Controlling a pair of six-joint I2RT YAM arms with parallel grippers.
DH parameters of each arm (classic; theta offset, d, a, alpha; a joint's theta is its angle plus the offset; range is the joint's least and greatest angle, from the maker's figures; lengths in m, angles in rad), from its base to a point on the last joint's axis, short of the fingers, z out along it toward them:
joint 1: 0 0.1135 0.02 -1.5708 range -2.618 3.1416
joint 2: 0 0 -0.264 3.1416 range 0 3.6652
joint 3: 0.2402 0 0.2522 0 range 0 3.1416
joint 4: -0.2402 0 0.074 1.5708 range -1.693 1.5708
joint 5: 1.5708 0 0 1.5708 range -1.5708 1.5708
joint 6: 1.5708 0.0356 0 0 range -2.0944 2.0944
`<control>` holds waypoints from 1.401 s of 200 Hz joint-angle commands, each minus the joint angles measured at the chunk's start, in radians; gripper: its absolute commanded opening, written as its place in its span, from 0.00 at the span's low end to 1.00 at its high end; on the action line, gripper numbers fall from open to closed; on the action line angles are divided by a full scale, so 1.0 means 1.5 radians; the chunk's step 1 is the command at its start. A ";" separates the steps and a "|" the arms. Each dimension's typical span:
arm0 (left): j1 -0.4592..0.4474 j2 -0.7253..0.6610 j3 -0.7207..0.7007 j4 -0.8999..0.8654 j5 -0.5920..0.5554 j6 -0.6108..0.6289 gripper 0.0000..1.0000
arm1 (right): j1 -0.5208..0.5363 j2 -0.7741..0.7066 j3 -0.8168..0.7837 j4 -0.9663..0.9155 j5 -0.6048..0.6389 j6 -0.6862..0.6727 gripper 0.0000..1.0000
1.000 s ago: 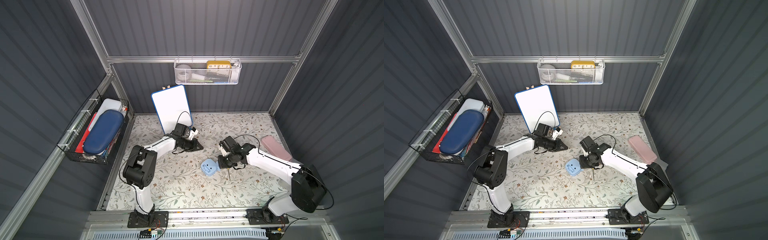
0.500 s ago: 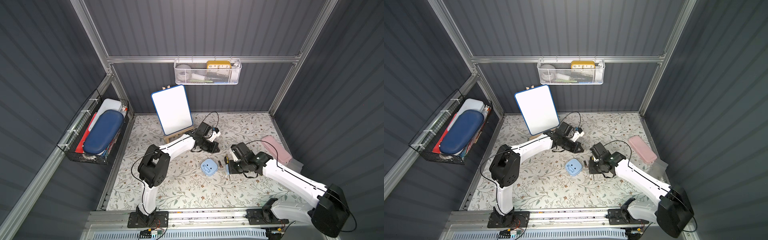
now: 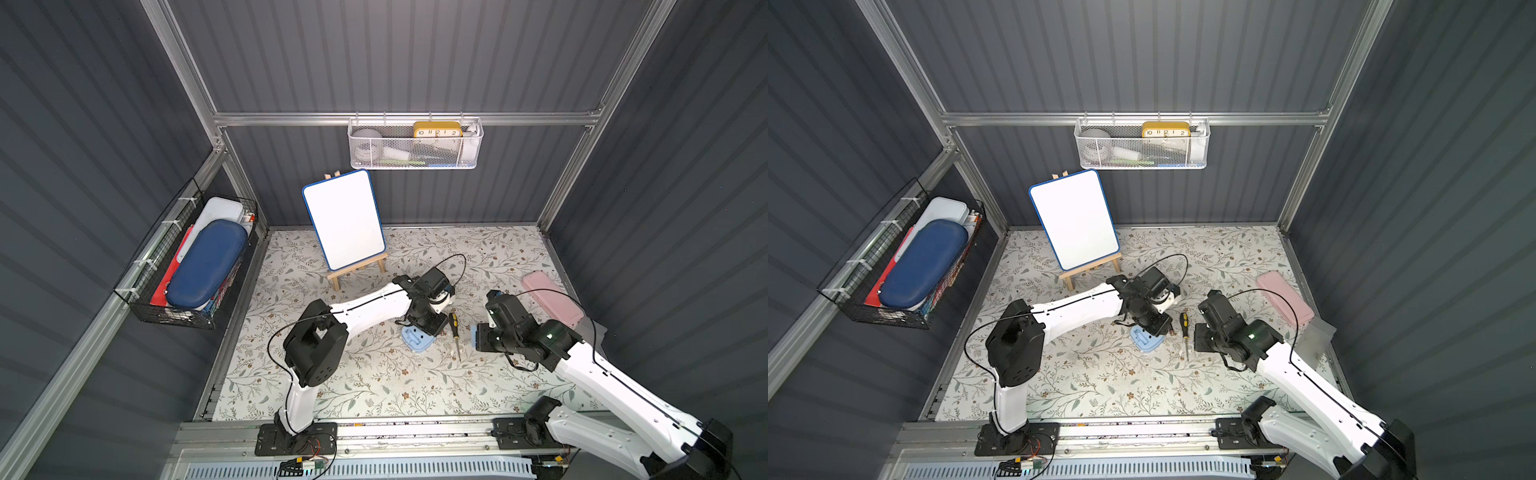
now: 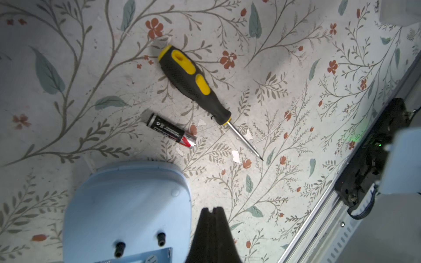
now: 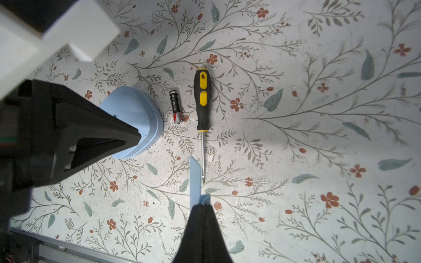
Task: Remove the battery from the alarm
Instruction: Adjust the alarm at the center of the board.
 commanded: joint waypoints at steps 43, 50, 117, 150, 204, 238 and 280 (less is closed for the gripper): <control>-0.067 0.045 0.068 -0.111 -0.177 -0.014 0.00 | -0.002 -0.041 -0.006 -0.046 0.080 0.069 0.03; -0.070 0.053 0.070 -0.120 -0.179 -0.034 0.00 | -0.003 -0.045 -0.005 -0.056 0.079 0.077 0.03; -0.086 0.111 0.096 -0.134 -0.176 -0.039 0.00 | -0.003 -0.091 -0.036 -0.061 0.079 0.109 0.03; -0.086 0.142 0.114 -0.158 -0.217 -0.075 0.00 | -0.002 -0.099 -0.035 -0.061 0.083 0.102 0.03; -0.086 0.203 0.174 -0.190 -0.300 -0.149 0.00 | -0.002 -0.110 -0.032 -0.066 0.093 0.092 0.03; -0.083 0.240 0.216 -0.218 -0.359 -0.178 0.00 | -0.002 -0.126 -0.033 -0.071 0.102 0.089 0.03; -0.057 0.246 0.265 -0.214 -0.399 -0.198 0.00 | -0.003 -0.119 -0.034 -0.066 0.095 0.084 0.03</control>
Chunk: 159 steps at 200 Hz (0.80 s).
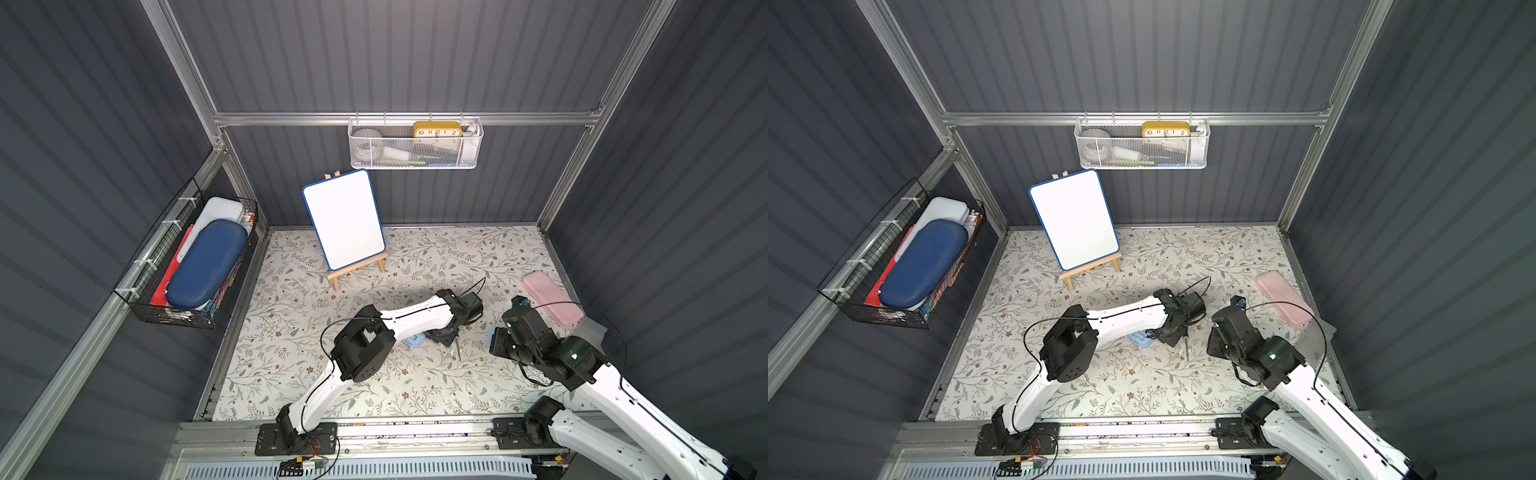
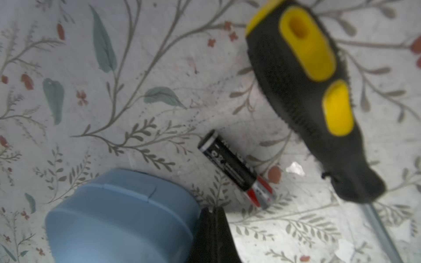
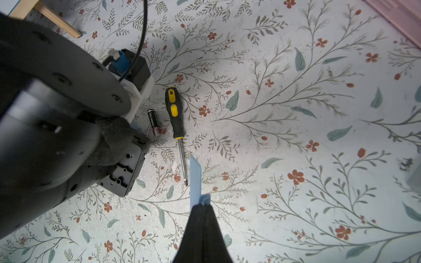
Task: Remove the battery from the alarm
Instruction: Adjust the alarm at the center of the board.
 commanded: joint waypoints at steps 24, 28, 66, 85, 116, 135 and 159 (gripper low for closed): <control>0.056 0.002 0.017 -0.002 -0.047 -0.021 0.00 | -0.003 0.000 -0.003 -0.010 0.007 -0.015 0.03; 0.062 0.001 0.013 0.001 -0.048 -0.021 0.00 | -0.003 -0.001 -0.004 -0.010 0.007 -0.016 0.04; 0.127 -0.029 -0.062 0.042 -0.047 -0.004 0.00 | -0.003 -0.005 -0.001 -0.009 0.008 -0.019 0.03; 0.143 -0.050 -0.086 0.060 -0.053 0.003 0.00 | -0.002 -0.004 -0.002 -0.005 0.009 -0.022 0.03; 0.170 -0.061 -0.097 0.057 -0.082 0.000 0.00 | -0.003 0.004 0.003 0.000 0.010 -0.028 0.03; 0.184 -0.073 -0.104 0.063 -0.077 0.017 0.00 | -0.003 0.007 0.004 0.004 0.008 -0.029 0.03; 0.193 -0.091 -0.138 0.088 -0.042 0.038 0.00 | -0.003 0.009 0.003 0.009 0.002 -0.031 0.03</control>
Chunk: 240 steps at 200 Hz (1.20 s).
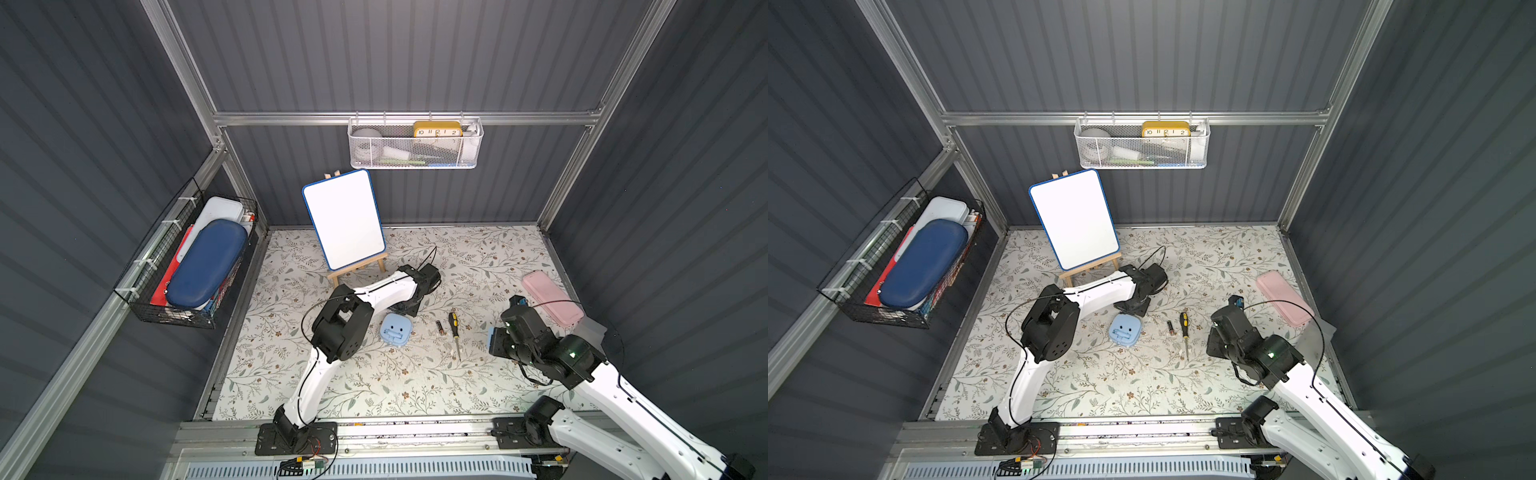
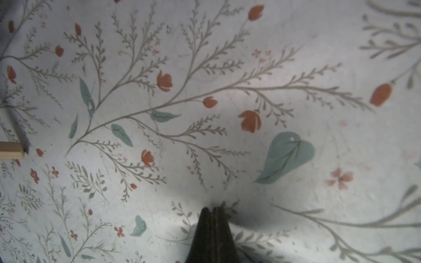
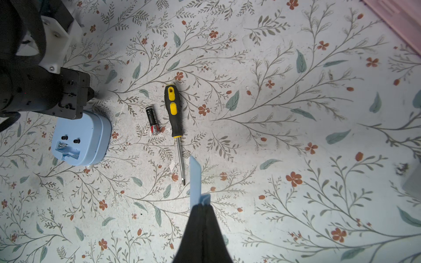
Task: Remove the battery from the alarm
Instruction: Adjust the alarm at the center of the board.
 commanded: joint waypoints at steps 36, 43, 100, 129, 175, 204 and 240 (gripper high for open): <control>0.011 -0.082 -0.097 0.042 0.070 0.025 0.00 | -0.003 0.002 0.004 0.012 -0.005 -0.017 0.03; 0.011 -0.092 -0.109 0.049 0.082 0.025 0.00 | -0.003 0.003 0.005 0.012 -0.007 -0.018 0.03; 0.011 -0.145 -0.206 0.044 0.101 -0.017 0.00 | -0.003 -0.004 0.009 0.008 -0.005 -0.022 0.03; 0.011 -0.174 -0.251 0.045 0.135 -0.030 0.00 | -0.003 0.000 0.014 0.009 -0.009 -0.025 0.03; -0.008 -0.230 -0.334 0.063 0.208 -0.062 0.00 | -0.002 0.007 0.002 0.034 -0.033 -0.019 0.03; -0.036 -0.257 -0.372 0.099 0.277 -0.088 0.00 | -0.003 0.028 -0.008 0.066 -0.053 -0.011 0.03; -0.063 -0.288 -0.419 0.127 0.322 -0.128 0.00 | -0.002 0.053 -0.017 0.099 -0.071 -0.008 0.03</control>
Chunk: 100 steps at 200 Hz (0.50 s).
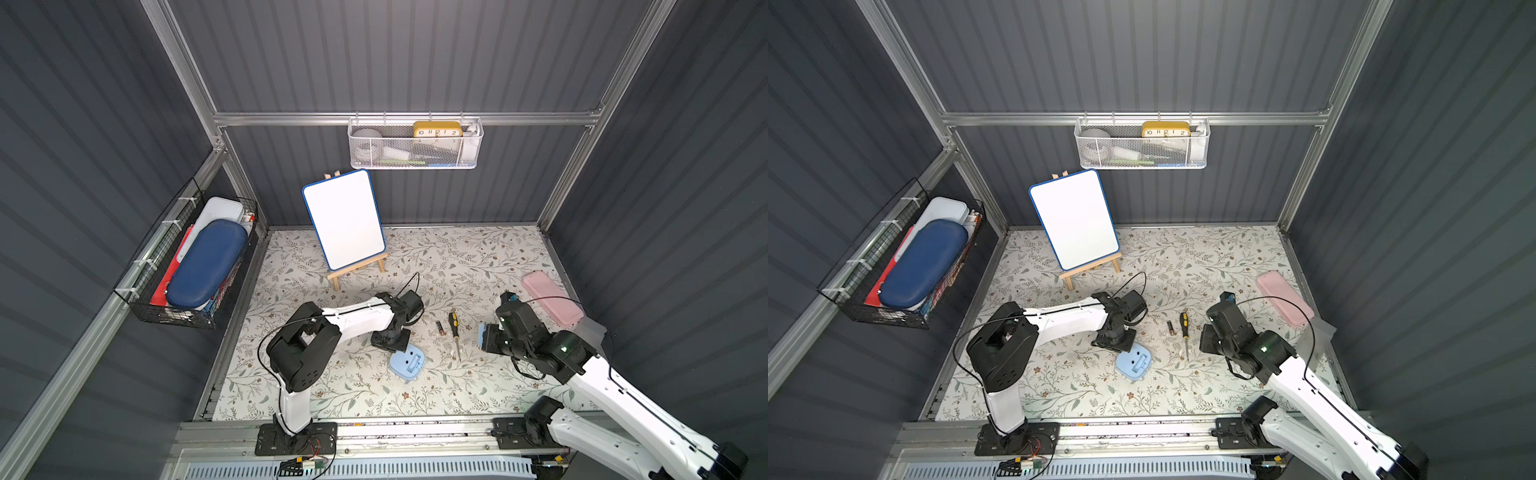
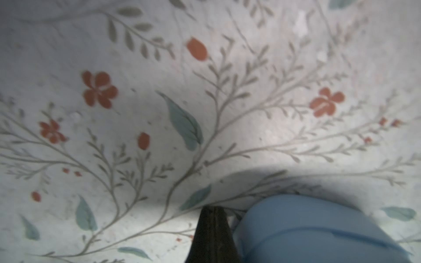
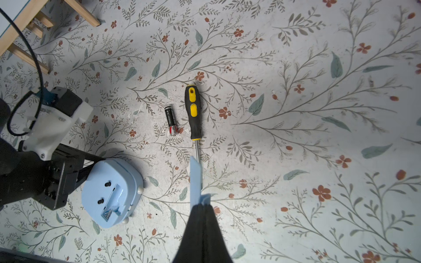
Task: Remove the battery from the alarm
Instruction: Adjust the alarm at the center of the board.
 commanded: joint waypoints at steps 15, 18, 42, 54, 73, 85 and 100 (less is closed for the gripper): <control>-0.019 -0.042 -0.055 0.051 0.093 -0.074 0.00 | -0.002 0.023 -0.027 0.052 -0.035 0.017 0.03; -0.020 -0.047 -0.061 0.057 0.096 -0.078 0.00 | -0.002 0.025 -0.028 0.054 -0.040 0.021 0.03; -0.020 -0.071 -0.084 0.089 0.106 -0.104 0.00 | -0.002 0.040 -0.059 0.106 -0.120 0.048 0.03; -0.020 -0.076 -0.081 0.084 0.099 -0.123 0.00 | -0.003 0.048 -0.080 0.150 -0.196 0.074 0.03; -0.020 -0.089 -0.096 0.101 0.120 -0.124 0.00 | 0.002 0.059 -0.123 0.223 -0.247 0.126 0.03; -0.021 -0.101 -0.120 0.129 0.145 -0.124 0.00 | 0.010 0.056 -0.145 0.260 -0.279 0.145 0.03; -0.023 -0.117 -0.142 0.164 0.169 -0.142 0.00 | 0.013 0.056 -0.163 0.292 -0.297 0.155 0.03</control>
